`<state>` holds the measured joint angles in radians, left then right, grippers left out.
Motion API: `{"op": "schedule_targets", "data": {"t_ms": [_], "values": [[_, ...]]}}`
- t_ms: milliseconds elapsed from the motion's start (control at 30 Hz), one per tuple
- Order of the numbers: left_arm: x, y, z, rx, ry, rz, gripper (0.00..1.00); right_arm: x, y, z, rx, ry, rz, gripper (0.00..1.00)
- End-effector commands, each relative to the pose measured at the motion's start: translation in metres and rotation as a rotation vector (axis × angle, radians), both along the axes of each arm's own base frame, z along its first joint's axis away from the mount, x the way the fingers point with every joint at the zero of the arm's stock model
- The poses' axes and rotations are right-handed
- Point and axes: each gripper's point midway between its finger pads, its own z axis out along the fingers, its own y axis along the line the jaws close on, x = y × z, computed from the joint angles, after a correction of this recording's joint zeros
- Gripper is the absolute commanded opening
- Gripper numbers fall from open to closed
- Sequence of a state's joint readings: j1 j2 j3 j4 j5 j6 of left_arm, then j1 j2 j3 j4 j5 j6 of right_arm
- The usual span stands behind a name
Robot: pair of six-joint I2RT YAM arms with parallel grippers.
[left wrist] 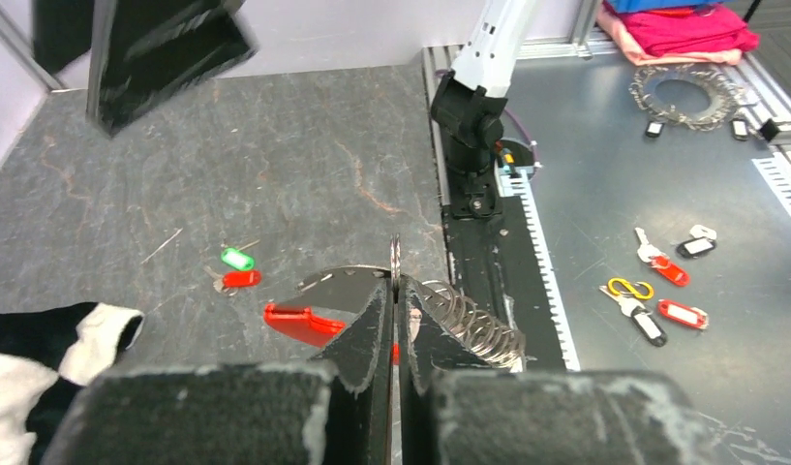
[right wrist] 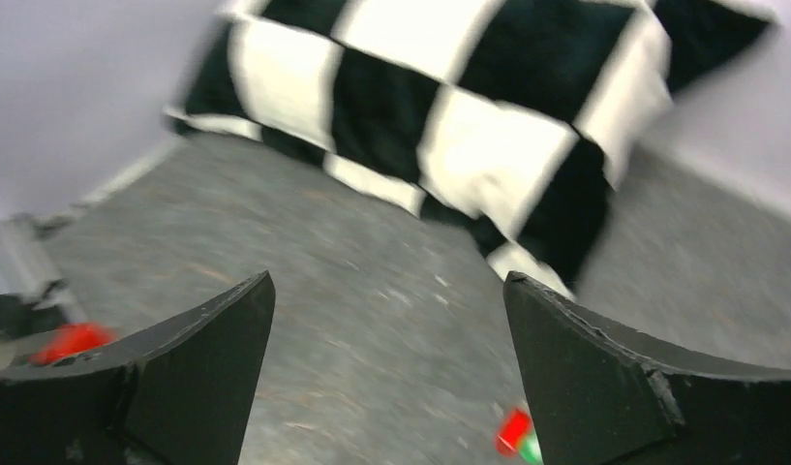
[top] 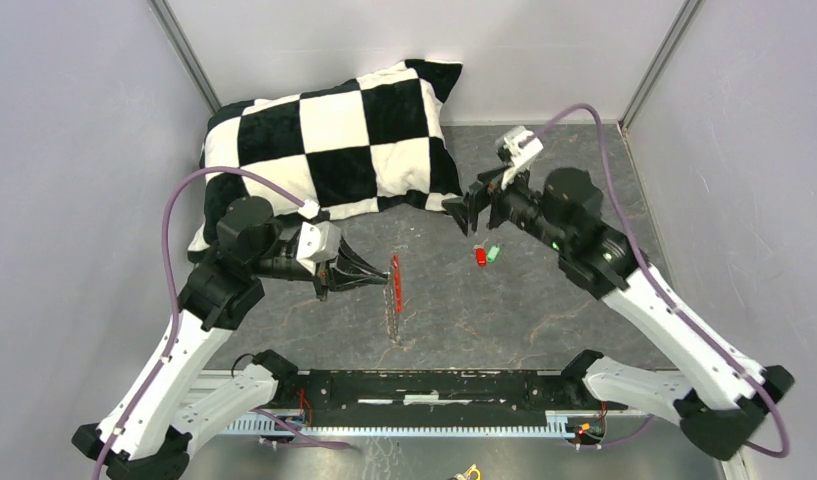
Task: Put the keys on the keyring
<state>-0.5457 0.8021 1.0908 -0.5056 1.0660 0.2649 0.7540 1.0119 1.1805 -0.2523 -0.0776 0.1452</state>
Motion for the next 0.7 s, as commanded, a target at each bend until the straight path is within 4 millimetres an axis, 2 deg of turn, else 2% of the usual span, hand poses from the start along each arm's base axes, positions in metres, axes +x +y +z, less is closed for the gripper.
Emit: {"op": "schedule_targets", "data": {"t_ms": [0, 67, 200, 367, 500, 567, 667], "values": [[0.014, -0.002, 0.005, -0.018, -0.106, 0.037, 0.02, 0.054, -0.046, -0.100, -0.194, 0.243, -0.213, 0.97], [0.019, -0.003, 0.000, -0.008, -0.085, 0.055, 0.02, 0.071, -0.061, -0.123, -0.198, 0.265, -0.284, 0.98], [0.028, -0.007, -0.009, 0.005, -0.052, 0.078, 0.02, 0.086, -0.089, -0.177, -0.289, 0.283, -0.383, 0.97], [0.036, -0.009, -0.022, 0.035, -0.052, 0.082, 0.02, 0.088, -0.109, -0.241, -0.371, 0.351, -0.380, 0.82], [0.032, -0.008, -0.028, 0.046, -0.045, 0.063, 0.02, 0.099, -0.130, -0.275, -0.473, 0.337, -0.346, 0.71], [0.030, -0.008, -0.029, 0.050, -0.034, 0.050, 0.02, 0.107, -0.140, -0.286, -0.511, 0.320, -0.327, 0.69], [0.026, -0.008, -0.028, 0.058, -0.035, 0.029, 0.02, 0.110, -0.129, -0.289, -0.468, 0.253, -0.177, 0.69]]}}
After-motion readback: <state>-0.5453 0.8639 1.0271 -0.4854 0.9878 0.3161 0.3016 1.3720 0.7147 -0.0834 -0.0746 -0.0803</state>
